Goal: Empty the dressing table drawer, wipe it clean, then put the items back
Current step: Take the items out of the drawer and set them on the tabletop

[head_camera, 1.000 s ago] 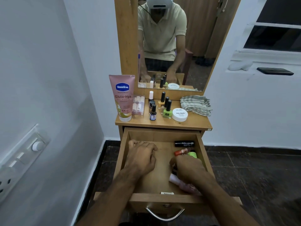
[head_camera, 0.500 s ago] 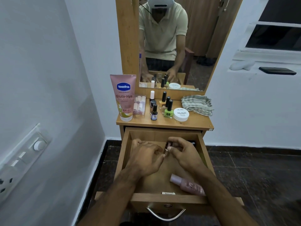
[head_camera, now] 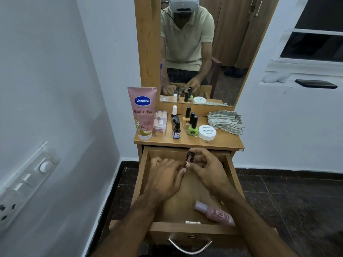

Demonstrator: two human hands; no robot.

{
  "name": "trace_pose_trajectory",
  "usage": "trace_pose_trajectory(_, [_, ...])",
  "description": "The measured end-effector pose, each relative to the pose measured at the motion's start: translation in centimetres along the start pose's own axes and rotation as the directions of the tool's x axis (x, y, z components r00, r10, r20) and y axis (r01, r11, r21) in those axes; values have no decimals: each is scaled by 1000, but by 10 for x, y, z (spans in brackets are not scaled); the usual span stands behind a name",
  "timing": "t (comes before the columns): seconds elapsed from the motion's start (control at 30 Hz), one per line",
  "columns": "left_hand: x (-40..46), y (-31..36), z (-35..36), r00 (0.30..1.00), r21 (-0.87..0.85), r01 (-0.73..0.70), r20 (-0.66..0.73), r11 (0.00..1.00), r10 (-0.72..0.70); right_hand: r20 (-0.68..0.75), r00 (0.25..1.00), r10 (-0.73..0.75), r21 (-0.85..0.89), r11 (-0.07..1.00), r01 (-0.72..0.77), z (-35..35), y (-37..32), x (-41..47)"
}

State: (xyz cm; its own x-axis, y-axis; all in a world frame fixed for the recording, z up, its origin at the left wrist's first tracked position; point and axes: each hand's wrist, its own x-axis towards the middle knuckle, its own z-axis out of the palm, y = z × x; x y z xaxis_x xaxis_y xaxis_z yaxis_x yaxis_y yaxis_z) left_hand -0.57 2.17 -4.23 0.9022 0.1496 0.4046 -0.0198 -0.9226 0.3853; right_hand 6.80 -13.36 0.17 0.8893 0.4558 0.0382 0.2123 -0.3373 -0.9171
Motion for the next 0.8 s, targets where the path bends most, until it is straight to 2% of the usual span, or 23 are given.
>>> trace_pose_trajectory(0.13, [1, -3, 0, 998, 30, 60, 14, 998, -61, -203, 974, -102, 30, 993, 110, -1, -25, 19])
trace_pose_trajectory(0.2, [0, -3, 0, 997, 26, 77, 20, 997, -77, -259, 958, -126, 17, 991, 135, 0, -37, 33])
trace_pose_trajectory(0.47, [-1, -3, 1, 994, 25, 103, 44, 994, -104, -322, 943, -89, -126, 991, 51, 18, -31, 63])
trace_pose_trajectory(0.8, [-1, -4, 2, 992, 38, 94, 86, 995, -97, -407, 911, -74, -176, 984, 2, 29, -31, 72])
